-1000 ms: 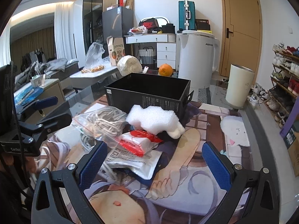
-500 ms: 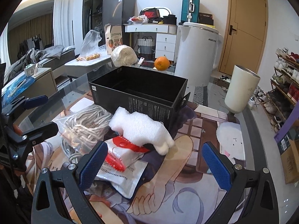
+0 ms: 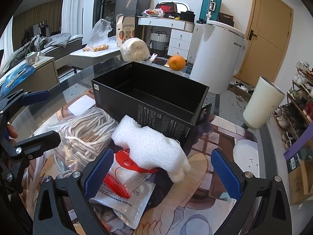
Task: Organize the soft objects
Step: 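Move the right gripper onto the white foam piece and close on it, then grasp the clear bag of white cable with the left gripper while the right holds the foam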
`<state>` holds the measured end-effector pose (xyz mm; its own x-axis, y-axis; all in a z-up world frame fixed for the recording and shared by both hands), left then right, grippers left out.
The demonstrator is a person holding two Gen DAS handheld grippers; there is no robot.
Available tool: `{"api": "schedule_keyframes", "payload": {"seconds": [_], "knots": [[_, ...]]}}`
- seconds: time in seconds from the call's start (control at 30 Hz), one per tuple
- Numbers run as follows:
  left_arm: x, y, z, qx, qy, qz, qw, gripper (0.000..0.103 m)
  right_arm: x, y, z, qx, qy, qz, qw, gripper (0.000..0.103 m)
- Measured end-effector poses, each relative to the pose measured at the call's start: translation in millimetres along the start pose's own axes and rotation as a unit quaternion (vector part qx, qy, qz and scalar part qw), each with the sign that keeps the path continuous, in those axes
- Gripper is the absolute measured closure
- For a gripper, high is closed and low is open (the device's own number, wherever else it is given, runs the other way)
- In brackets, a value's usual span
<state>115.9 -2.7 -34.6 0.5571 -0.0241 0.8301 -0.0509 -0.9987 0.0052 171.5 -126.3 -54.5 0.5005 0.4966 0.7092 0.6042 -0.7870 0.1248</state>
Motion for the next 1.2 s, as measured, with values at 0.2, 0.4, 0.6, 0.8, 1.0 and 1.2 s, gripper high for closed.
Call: {"api": "schedule_keyframes", "payload": {"seconds": [0.2,0.4,0.6,0.8,1.0,1.2], "knots": [[1.0,-0.7,5.0,-0.003,-0.007,-0.002,1.0000,0.000,1.1,-6.2,12.5,0.003,-0.016,-0.012,1.000,0.027],[3.6,0.4,5.8,0.000,-0.008,0.006,1.0000,0.000,-1.5,-7.8,14.5,0.002,-0.028,-0.014,1.000,0.049],[5.6,8.1,4.6,-0.007,-0.007,0.009,0.9999,0.000,-4.3,-2.6,-6.6,0.010,-0.002,0.002,1.000,0.050],[6.1,19.3,9.2,-0.019,-0.013,0.015,0.9996,0.000,-10.9,6.6,-31.0,0.011,0.019,0.032,0.999,0.050],[12.3,25.8,28.9,-0.004,-0.039,0.013,0.9992,0.000,-16.9,18.7,-42.7,0.002,0.026,0.052,0.998,0.050],[12.1,34.0,51.9,-0.004,-0.076,0.001,0.9971,0.000,-17.9,26.4,-50.6,-0.004,0.033,0.063,0.997,0.050]]}}
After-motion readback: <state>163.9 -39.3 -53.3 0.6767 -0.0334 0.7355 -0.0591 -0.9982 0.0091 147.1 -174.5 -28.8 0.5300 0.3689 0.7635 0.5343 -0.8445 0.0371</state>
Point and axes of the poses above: each gripper's, at about its wrist camera, not at the fingertips, and z roughly the way its jaws point, y to its right, x to its top, the point moved 8 cm from there along z, roughly the way its jaws point, and after that the axes turned 2 degrees about z, right-handed, at the moved point
